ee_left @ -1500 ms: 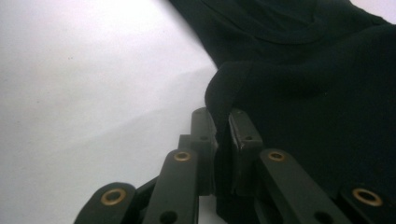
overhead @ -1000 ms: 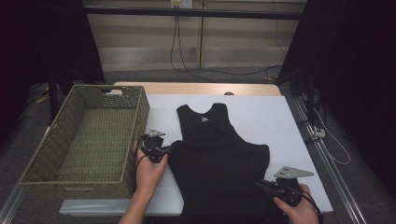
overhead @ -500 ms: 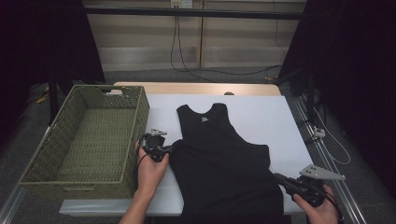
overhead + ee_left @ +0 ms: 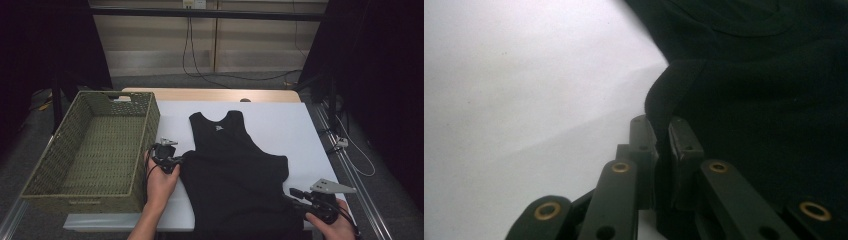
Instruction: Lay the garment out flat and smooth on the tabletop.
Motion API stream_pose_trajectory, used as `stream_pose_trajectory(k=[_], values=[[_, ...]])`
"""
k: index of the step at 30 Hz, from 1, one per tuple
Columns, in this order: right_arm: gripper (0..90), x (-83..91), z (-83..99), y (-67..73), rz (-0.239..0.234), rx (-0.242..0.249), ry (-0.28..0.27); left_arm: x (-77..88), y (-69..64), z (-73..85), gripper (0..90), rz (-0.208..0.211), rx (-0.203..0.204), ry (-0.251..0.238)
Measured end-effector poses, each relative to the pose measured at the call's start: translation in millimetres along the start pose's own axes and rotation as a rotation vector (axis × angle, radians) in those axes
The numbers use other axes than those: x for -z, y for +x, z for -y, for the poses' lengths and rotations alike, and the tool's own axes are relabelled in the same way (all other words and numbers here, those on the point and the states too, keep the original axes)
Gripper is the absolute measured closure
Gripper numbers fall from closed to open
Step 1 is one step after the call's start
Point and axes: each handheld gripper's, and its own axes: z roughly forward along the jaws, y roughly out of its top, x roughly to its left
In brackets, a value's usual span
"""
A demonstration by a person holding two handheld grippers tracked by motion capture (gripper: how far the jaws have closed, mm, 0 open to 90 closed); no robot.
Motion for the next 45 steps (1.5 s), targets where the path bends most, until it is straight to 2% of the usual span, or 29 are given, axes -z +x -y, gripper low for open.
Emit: stream_pose_trajectory(k=[3,7,9,10,12,13,16,18,21,22,23,26,30,32,35,36,39,40,41,42,43,45], values=[[57.2,-14.0,2.8,4.7,-0.014,-0.012,0.055,-0.2,-0.2,0.0,83.3,0.001,-0.010,-0.001],[62.5,-21.5,0.4,14.0,-0.016,0.026,0.073,0.0,-0.5,-0.1,83.3,0.000,-0.011,0.000],[62.4,-21.7,-0.2,14.0,-0.017,0.030,0.069,0.1,-0.1,0.1,83.3,0.001,-0.010,0.004],[59.6,-20.7,-0.2,13.3,-0.021,0.033,0.070,0.1,0.1,0.3,83.3,0.002,-0.006,-0.001],[51.3,-12.5,-1.9,9.1,-0.002,0.025,0.029,0.5,0.4,0.2,83.3,0.009,-0.005,-0.003],[51.4,-7.4,-2.9,7.1,0.005,0.019,0.001,0.5,0.4,0.3,83.3,0.010,-0.004,-0.005],[51.6,3.5,-4.2,4.8,0.021,0.005,-0.035,0.6,0.2,0.1,83.3,0.009,-0.005,-0.005],[53.4,2.7,-2.6,6.7,-0.008,0.015,-0.014,1.3,-0.4,-0.3,83.3,0.005,-0.008,-0.001],[59.8,-5.3,0.4,15.4,-0.001,0.049,0.073,1.5,-0.8,-0.4,83.3,0.000,-0.005,-0.005],[61.2,-7.4,0.9,15.9,-0.002,0.067,0.076,1.7,-0.4,-0.3,83.3,0.002,-0.006,-0.005],[63.1,-7.9,0.9,15.8,0.001,0.060,0.083,1.7,0.0,-0.2,83.3,0.009,-0.003,-0.008],[65.5,-4.2,0.6,9.6,-0.002,0.045,0.069,1.7,0.6,0.1,83.3,0.011,0.003,-0.004],[66.6,5.6,-0.5,-0.3,0.020,0.019,0.018,1.4,0.6,-0.3,83.2,0.011,-0.004,-0.005],[66.3,5.7,1.0,-2.3,0.017,0.014,0.030,1.0,-0.2,-0.5,83.3,0.008,-0.003,-0.004],[65.1,-2.4,5.2,3.1,-0.032,0.029,0.085,0.5,-0.4,-0.5,83.2,0.009,-0.006,0.000],[65.8,-4.7,5.4,6.1,-0.022,0.054,0.089,0.4,-0.4,-0.4,83.2,0.008,-0.007,0.001],[70.4,-7.6,3.1,9.4,-0.012,0.072,0.101,0.1,-0.3,-0.2,83.3,0.003,-0.011,-0.001],[77.0,-8.3,3.8,9.2,-0.014,0.070,0.105,0.1,-0.4,-0.1,83.2,0.002,-0.011,-0.001],[83.6,-8.9,4.8,9.2,-0.022,0.090,0.117,0.1,-0.2,-0.1,83.2,0.003,-0.014,0.000],[86.4,-9.1,5.2,10.0,-0.014,0.105,0.115,0.4,-0.2,-0.2,83.3,0.003,-0.015,0.003],[87.3,-8.2,4.3,9.9,-0.005,0.107,0.120,0.7,-0.2,-0.4,83.3,0.002,-0.016,0.003],[87.8,-3.8,1.8,7.0,0.018,0.070,0.101,0.9,-0.1,-0.7,83.3,0.005,-0.012,0.002]])
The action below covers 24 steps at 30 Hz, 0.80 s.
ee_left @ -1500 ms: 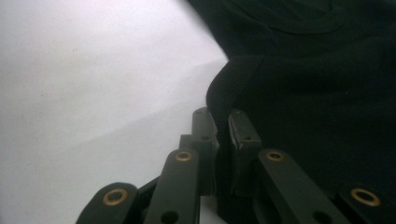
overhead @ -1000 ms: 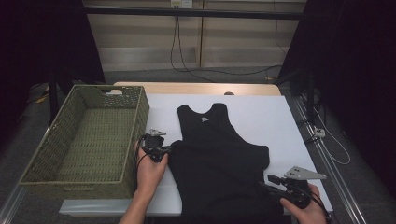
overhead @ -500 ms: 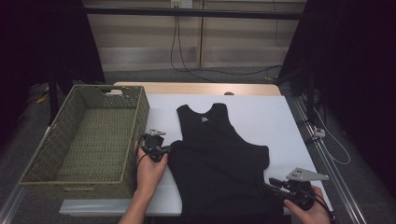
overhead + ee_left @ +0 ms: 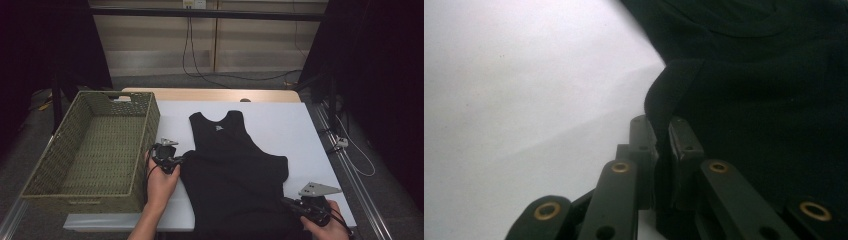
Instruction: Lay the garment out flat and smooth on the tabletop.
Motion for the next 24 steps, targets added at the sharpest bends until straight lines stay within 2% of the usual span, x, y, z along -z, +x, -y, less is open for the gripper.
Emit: stream_pose_trajectory(k=[5,6,8,11,12,13,17,19,21,24], values=[[88.1,19.6,-0.1,-25.0,0.047,-0.092,-0.111,-0.5,1.0,-0.1,83.3,0.000,0.014,-0.005],[88.0,21.3,0.8,-29.4,0.035,-0.124,-0.123,-1.0,1.0,0.1,83.3,-0.002,0.014,-0.007],[87.8,20.3,2.3,-35.5,0.044,-0.141,-0.136,-1.0,0.9,0.0,83.3,-0.003,0.016,-0.008],[85.7,16.8,1.1,-33.4,0.073,-0.128,-0.123,0.9,2.7,-1.2,83.3,0.002,0.015,-0.011],[82.8,17.6,-1.0,-29.9,0.115,-0.094,-0.116,1.1,3.4,-1.4,83.3,0.002,0.019,-0.018],[80.1,18.2,-3.8,-26.2,0.124,-0.078,-0.136,1.5,3.8,-1.7,83.2,0.003,0.026,-0.023],[72.5,15.1,-17.1,-15.2,0.063,-0.078,-0.186,2.0,5.0,-3.5,83.1,0.024,0.026,-0.035],[66.0,6.0,-24.0,-9.9,0.059,-0.055,-0.178,1.6,5.9,-3.1,82.3,0.021,0.029,-0.037],[58.0,-5.2,-31.2,-7.8,0.063,-0.053,-0.169,0.8,7.7,-1.9,81.6,0.029,0.039,-0.035],[54.1,-20.0,-40.3,-10.5,0.063,-0.053,-0.143,0.8,10.4,1.4,80.5,0.037,0.046,-0.034]])
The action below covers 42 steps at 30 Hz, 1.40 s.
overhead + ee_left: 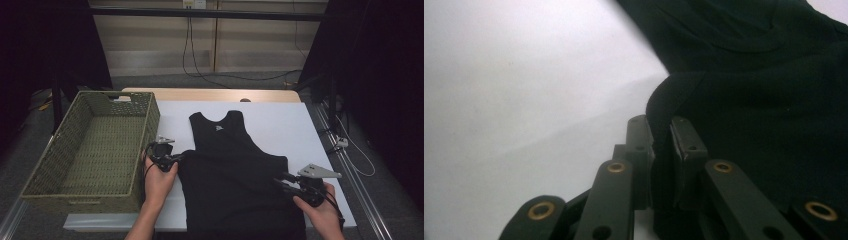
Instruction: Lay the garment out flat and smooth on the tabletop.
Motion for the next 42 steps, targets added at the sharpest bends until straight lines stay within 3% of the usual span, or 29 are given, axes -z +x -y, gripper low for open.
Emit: stream_pose_trajectory(k=[3,10,15,22,26,28,32,35,37,42], values=[[50.8,-7.0,1.7,-10.1,0.043,-0.020,0.021,1.6,1.3,3.4,76.7,0.019,0.015,-0.006],[45.9,-7.7,1.1,-39.0,0.101,-0.089,-0.012,5.3,-1.7,1.1,58.0,0.014,0.010,-0.045],[45.0,-24.3,-8.5,-47.6,0.103,-0.090,-0.006,4.1,-3.2,-0.8,41.6,0.037,0.042,-0.063],[31.6,-44.3,-31.1,-44.7,0.069,-0.066,-0.056,-3.7,-5.7,-13.4,24.3,0.050,0.014,-0.071],[25.3,-57.8,-43.2,-39.4,0.039,-0.052,-0.044,-11.2,-7.6,-21.9,21.4,0.058,-0.009,-0.066],[23.0,-63.3,-49.2,-37.9,0.028,-0.060,-0.065,-14.4,-9.4,-25.0,20.8,0.070,0.004,-0.066],[20.6,-73.6,-61.7,-37.6,0.013,-0.066,-0.083,-18.8,-9.3,-32.2,19.9,0.071,-0.007,-0.064],[18.7,-81.4,-68.9,-37.3,0.001,-0.072,-0.082,-20.6,-8.0,-37.8,18.3,0.061,-0.020,-0.062],[18.1,-87.5,-72.6,-37.8,-0.016,-0.080,-0.081,-22.7,-6.5,-41.5,17.3,0.078,-0.012,-0.068],[16.7,-102.3,-84.3,-37.1,-0.009,-0.060,-0.059,-28.8,-6.1,-51.4,16.0,0.090,-0.023,-0.055]])
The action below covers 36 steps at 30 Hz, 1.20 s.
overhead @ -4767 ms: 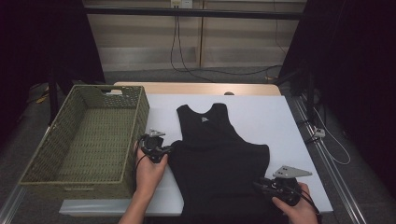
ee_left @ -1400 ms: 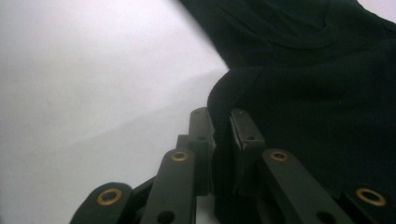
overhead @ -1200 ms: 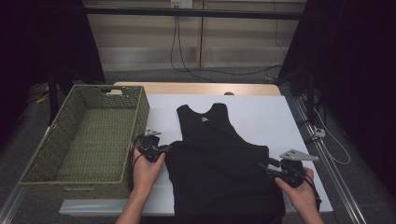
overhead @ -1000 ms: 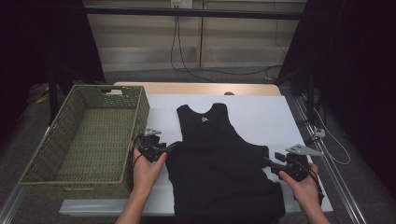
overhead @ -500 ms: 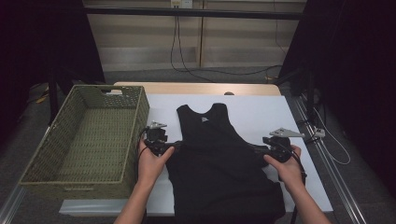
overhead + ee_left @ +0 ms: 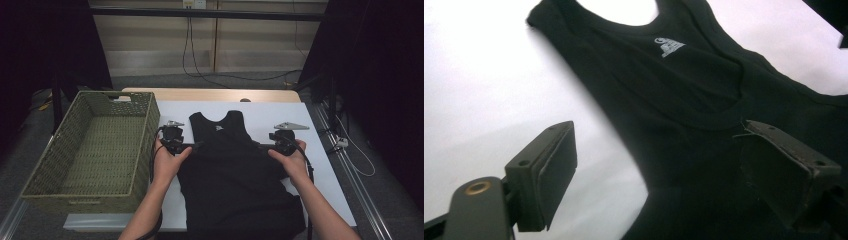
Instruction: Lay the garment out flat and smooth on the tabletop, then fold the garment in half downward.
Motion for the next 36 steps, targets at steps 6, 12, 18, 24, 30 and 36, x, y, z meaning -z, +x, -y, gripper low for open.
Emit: stream_pose_trajectory(k=[6,12,18,24,30,36], values=[[14.8,-15.2,-20.8,-0.9,-0.005,-0.029,-0.020,-8.1,2.7,-15.4,15.0,-0.002,-0.009,-0.002],[14.0,-36.4,-37.9,1.6,0.004,-0.014,-0.005,-16.6,7.3,-28.1,14.8,0.002,0.004,-0.009],[12.1,-52.2,-50.6,5.4,-0.010,0.000,0.000,-22.5,14.1,-36.4,14.2,-0.003,0.010,-0.004],[12.8,-61.9,-57.7,7.2,-0.011,-0.015,-0.002,-26.1,15.6,-42.3,13.4,-0.016,0.008,-0.007],[12.8,-72.7,-60.7,6.1,0.010,-0.006,0.013,-33.0,17.3,-47.1,13.4,-0.018,0.012,-0.007],[16.0,-87.3,-62.9,1.6,0.036,0.003,0.036,-40.8,17.8,-54.2,13.6,-0.021,0.011,-0.016]])
